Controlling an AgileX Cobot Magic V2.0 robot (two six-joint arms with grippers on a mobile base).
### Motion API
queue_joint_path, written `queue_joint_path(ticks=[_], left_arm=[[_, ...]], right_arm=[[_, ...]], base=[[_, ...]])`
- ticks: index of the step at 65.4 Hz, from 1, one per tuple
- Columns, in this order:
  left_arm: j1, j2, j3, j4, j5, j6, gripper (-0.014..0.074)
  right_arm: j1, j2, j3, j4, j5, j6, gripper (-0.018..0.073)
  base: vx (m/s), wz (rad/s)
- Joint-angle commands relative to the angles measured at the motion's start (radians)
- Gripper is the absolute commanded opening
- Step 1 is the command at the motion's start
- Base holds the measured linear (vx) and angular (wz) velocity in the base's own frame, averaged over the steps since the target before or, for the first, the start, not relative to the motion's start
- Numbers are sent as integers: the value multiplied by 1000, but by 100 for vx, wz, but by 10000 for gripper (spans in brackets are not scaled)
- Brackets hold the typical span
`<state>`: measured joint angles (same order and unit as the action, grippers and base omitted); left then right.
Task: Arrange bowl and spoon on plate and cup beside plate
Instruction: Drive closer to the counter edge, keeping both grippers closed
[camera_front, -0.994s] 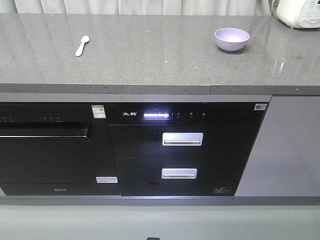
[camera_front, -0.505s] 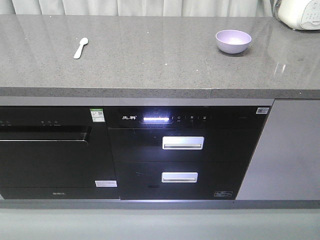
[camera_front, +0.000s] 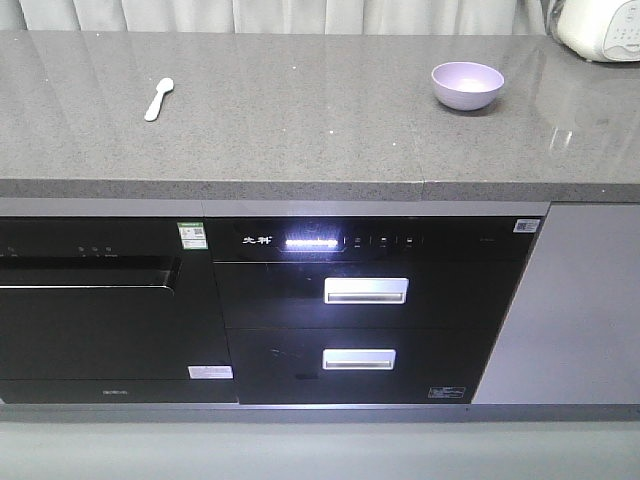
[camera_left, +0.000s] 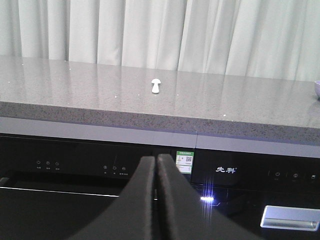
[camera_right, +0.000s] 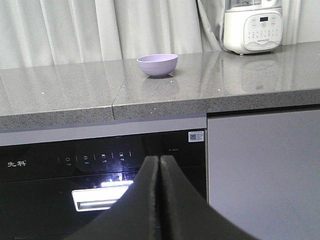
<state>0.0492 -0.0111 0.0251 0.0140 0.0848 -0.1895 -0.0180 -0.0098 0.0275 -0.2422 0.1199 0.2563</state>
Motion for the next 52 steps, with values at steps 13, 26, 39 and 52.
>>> queue_joint_path(ticks=[13, 26, 39, 52], left_arm=[[-1, 5, 28, 0, -71, -8, -6], [-1, 5, 28, 0, -71, -8, -6], [-1, 5, 28, 0, -71, -8, -6], [-1, 5, 28, 0, -71, -8, -6]], right_arm=[[-1, -11, 16, -6, -77, -9, -6], [-1, -11, 16, -6, -77, -9, -6], [-1, -11, 16, -6, -77, -9, -6], [-1, -11, 16, -6, -77, -9, -6]], base=[[1, -1], [1, 0], [0, 0], [0, 0]])
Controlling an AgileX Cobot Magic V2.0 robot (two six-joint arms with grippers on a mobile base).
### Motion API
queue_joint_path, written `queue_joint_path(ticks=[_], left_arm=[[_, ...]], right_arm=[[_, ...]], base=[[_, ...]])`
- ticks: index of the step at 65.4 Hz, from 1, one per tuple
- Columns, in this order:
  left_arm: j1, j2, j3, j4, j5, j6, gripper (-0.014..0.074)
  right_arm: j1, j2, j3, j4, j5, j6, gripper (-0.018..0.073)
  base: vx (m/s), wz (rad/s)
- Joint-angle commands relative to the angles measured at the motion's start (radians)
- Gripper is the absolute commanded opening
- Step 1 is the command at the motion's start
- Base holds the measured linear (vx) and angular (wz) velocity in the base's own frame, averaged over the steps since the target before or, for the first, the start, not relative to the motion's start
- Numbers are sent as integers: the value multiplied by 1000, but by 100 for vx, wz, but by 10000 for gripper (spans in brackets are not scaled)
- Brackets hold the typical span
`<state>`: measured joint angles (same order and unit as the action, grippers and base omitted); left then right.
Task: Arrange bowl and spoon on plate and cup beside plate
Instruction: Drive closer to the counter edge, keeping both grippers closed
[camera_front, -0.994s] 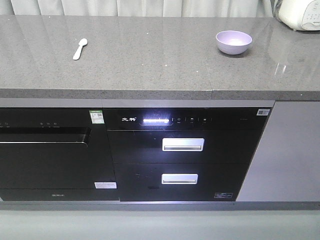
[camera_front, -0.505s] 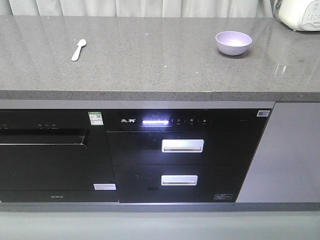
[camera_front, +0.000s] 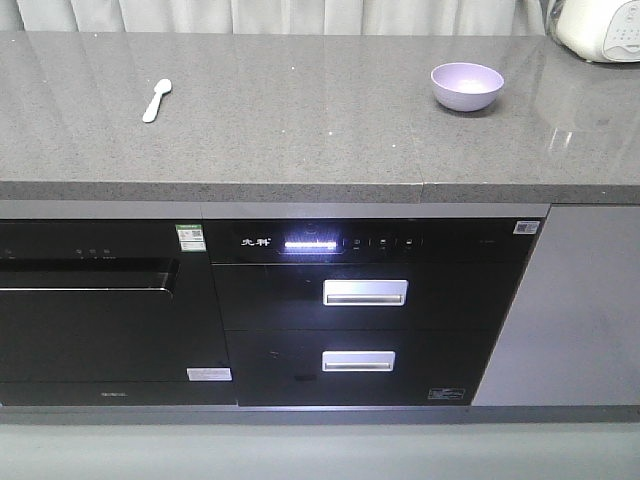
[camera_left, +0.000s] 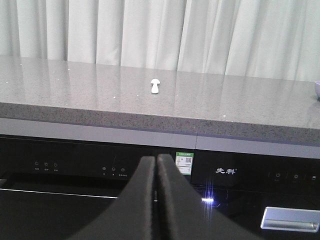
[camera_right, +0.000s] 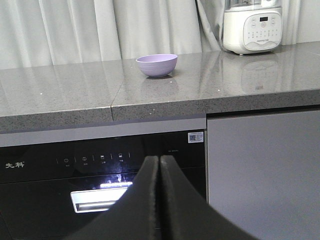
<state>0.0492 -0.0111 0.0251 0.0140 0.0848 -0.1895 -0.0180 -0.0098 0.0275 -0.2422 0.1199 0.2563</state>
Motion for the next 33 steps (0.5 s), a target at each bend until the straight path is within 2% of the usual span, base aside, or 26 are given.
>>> queue_joint_path(ticks=[1, 33], left_arm=[[-1, 5, 28, 0, -71, -8, -6], [-1, 5, 28, 0, -71, -8, -6]], right_arm=[[-1, -11, 16, -6, -77, -9, -6], [-1, -11, 16, -6, -77, -9, -6]], base=[[0, 0], [0, 0]])
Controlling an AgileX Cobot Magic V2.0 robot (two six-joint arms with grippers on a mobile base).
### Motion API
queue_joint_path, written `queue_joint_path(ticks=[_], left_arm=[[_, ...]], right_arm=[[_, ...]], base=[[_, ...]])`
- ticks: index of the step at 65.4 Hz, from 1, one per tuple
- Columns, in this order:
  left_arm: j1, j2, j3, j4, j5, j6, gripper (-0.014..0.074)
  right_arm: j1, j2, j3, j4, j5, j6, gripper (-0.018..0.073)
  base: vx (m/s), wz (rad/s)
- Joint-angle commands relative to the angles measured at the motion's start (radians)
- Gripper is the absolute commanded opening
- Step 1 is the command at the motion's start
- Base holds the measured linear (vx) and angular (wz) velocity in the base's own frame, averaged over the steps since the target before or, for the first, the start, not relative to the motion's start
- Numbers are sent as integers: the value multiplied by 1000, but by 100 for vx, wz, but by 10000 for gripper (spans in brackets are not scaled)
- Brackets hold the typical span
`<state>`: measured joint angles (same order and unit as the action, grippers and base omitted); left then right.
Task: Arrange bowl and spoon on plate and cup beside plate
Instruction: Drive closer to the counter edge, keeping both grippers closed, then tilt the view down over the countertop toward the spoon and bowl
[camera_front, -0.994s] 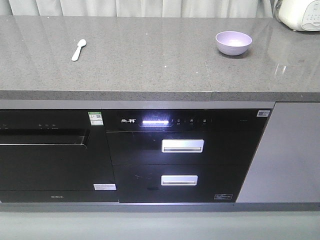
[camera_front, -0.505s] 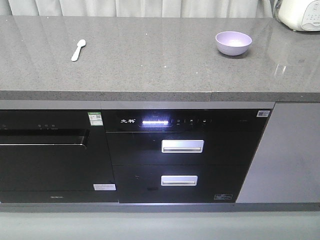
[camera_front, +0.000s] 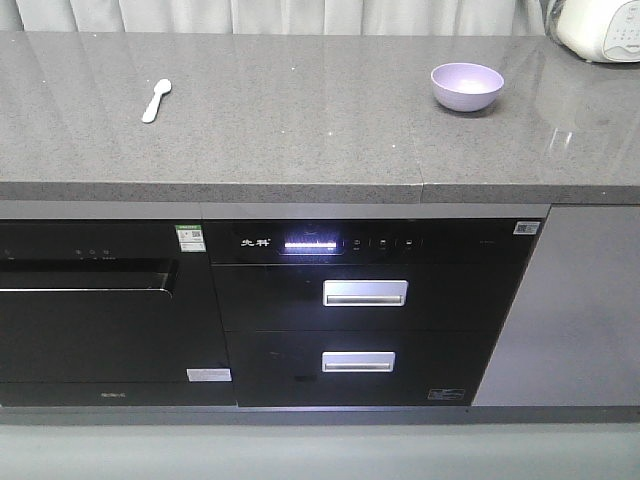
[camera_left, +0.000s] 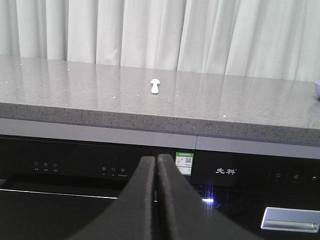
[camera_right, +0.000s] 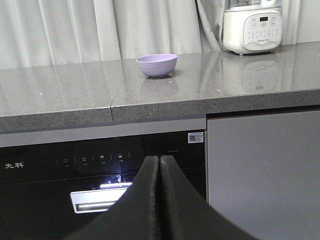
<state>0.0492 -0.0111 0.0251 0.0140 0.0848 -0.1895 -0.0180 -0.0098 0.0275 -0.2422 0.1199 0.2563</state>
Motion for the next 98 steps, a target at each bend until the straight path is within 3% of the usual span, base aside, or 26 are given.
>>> queue_joint_path(ticks=[1, 98], left_arm=[[-1, 5, 28, 0, -71, -8, -6], [-1, 5, 28, 0, -71, -8, -6]], right_arm=[[-1, -11, 16, -6, -77, -9, -6], [-1, -11, 16, -6, -77, -9, -6]], base=[[1, 0], [2, 0]])
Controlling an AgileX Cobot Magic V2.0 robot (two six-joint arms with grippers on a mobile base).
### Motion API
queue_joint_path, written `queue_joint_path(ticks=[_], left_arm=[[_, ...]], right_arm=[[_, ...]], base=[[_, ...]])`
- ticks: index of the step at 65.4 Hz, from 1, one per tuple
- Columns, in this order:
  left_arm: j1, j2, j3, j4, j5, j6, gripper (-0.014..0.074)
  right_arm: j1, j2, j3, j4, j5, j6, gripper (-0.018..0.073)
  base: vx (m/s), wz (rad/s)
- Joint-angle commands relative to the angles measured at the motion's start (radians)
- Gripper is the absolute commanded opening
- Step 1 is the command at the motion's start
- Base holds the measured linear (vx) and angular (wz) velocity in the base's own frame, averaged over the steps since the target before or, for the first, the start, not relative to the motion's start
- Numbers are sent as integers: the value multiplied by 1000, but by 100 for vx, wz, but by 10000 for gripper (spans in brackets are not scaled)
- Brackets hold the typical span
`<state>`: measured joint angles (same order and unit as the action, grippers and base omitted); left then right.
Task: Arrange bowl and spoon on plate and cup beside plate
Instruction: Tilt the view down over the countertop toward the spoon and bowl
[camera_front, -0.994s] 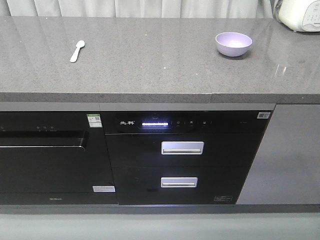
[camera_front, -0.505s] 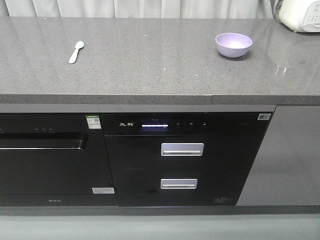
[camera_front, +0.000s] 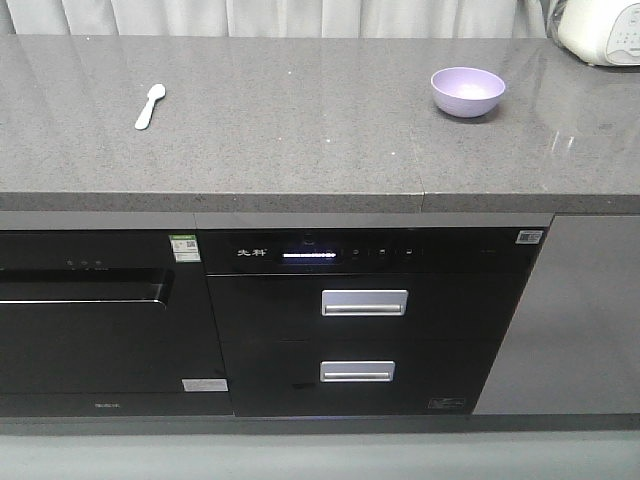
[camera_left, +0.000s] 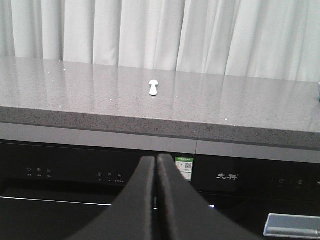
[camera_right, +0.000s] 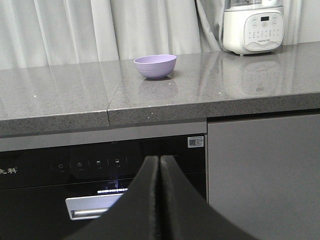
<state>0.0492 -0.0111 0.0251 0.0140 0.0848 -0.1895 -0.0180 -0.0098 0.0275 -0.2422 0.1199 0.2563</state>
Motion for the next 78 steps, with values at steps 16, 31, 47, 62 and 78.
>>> queue_joint_path(ticks=[16, 31, 47, 62, 78], left_arm=[[-1, 5, 28, 0, -71, -8, -6], [-1, 5, 28, 0, -71, -8, -6], [-1, 5, 28, 0, -71, -8, -6], [-1, 5, 28, 0, -71, -8, -6], [-1, 5, 28, 0, -71, -8, -6]], right_arm=[[-1, -11, 16, -6, -77, -9, -6], [-1, -11, 16, -6, -77, -9, -6], [-1, -11, 16, -6, -77, -9, -6], [-1, -11, 16, -6, -77, -9, -6], [-1, -11, 16, -6, -77, -9, -6]], base=[[3, -1], [4, -1], [5, -1], [6, -1], [6, 0]])
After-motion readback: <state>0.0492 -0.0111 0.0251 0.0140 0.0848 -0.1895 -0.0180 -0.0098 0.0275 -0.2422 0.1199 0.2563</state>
